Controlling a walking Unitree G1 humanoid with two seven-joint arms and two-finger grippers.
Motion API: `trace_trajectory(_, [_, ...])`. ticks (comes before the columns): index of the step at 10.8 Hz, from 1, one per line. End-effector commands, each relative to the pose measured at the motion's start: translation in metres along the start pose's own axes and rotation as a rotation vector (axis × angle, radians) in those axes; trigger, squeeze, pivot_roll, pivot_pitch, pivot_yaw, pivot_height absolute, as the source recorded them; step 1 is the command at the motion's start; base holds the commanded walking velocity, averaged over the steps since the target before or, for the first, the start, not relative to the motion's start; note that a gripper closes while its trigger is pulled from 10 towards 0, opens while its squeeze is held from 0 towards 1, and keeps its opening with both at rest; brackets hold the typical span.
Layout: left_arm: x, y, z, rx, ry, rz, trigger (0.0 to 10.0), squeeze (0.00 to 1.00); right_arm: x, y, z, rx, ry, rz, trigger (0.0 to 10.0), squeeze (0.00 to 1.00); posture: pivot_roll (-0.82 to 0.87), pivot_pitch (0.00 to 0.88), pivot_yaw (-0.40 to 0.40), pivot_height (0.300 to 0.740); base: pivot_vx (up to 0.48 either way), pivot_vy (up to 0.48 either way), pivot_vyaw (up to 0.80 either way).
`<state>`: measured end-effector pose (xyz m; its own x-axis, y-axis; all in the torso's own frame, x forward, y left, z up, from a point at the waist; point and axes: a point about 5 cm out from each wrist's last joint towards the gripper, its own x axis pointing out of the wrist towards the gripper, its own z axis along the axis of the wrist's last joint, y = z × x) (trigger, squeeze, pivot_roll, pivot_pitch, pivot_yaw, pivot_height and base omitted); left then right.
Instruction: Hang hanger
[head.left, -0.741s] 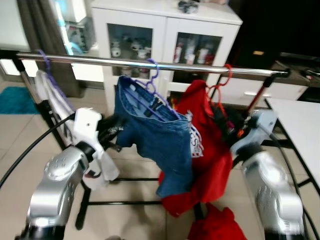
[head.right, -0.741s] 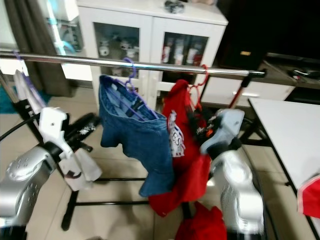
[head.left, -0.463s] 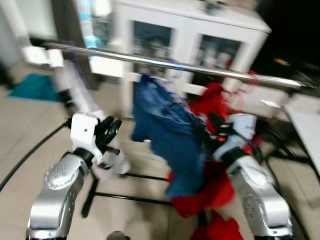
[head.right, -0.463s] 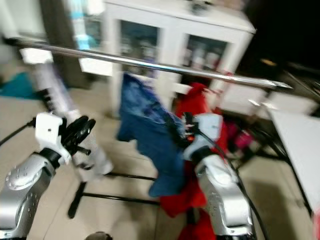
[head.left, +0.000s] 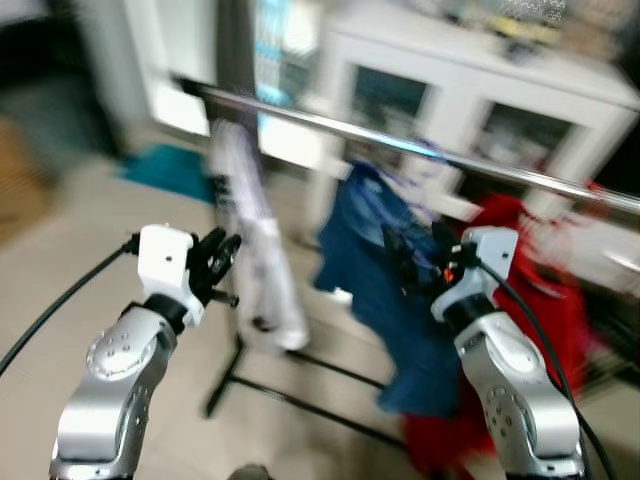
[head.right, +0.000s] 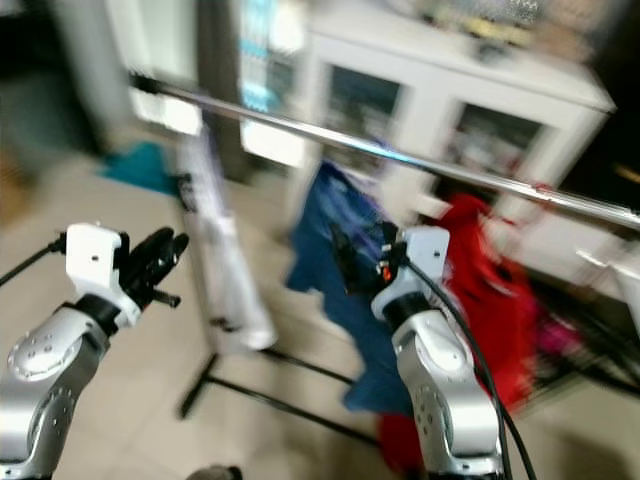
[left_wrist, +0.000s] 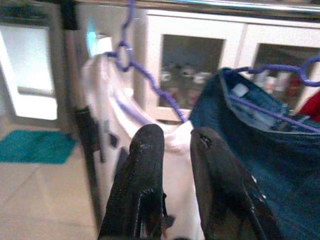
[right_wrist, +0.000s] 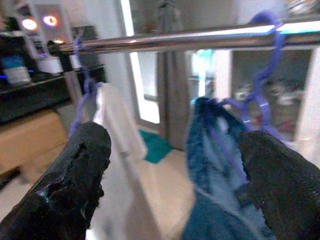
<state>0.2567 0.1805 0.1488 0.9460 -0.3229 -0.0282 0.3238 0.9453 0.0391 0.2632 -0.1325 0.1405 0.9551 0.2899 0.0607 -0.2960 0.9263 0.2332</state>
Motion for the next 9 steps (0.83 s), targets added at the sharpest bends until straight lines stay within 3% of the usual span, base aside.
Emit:
trace_trajectory(1, [0.001, -0.005, 0.001, -0.01, 0.001, -0.02, 10.0, 0.0, -0.003, -0.007, 0.001, 0.01, 0.0, -0.035, 10.0, 0.87, -0.06, 0.0, -0.067, 0.74, 0.0, 0.251, 0.0])
trace_trajectory(2, [0.0, -0.006, 0.0, -0.01, 0.006, -0.025, 10.0, 0.0, -0.004, -0.011, 0.002, -0.045, -0.029, -0.091, 10.0, 0.9, -0.06, 0.0, -0.068, 0.74, 0.0, 0.371, 0.0])
trace_trajectory(3, [-0.002, -0.005, 0.0, -0.008, 0.008, -0.018, 10.0, 0.0, -0.004, -0.014, 0.01, -0.031, -0.136, -0.135, 10.0, 1.0, -0.06, 0.0, -0.079, 0.74, 0.0, 0.375, 0.0])
trace_trajectory(4, [-0.002, -0.005, -0.001, -0.013, 0.007, -0.013, 10.0, 0.0, -0.002, -0.016, 0.01, 0.016, -0.155, -0.175, 10.0, 1.0, -0.06, 0.0, -0.085, 0.74, 0.0, 0.371, 0.0])
trace_trajectory(9, [-0.003, -0.007, -0.002, -0.012, 0.016, -0.012, 10.0, 0.0, 0.003, -0.009, -0.002, -0.024, -0.052, -0.178, 10.0, 1.0, -0.05, 0.0, -0.092, 0.74, 0.0, 0.327, 0.0])
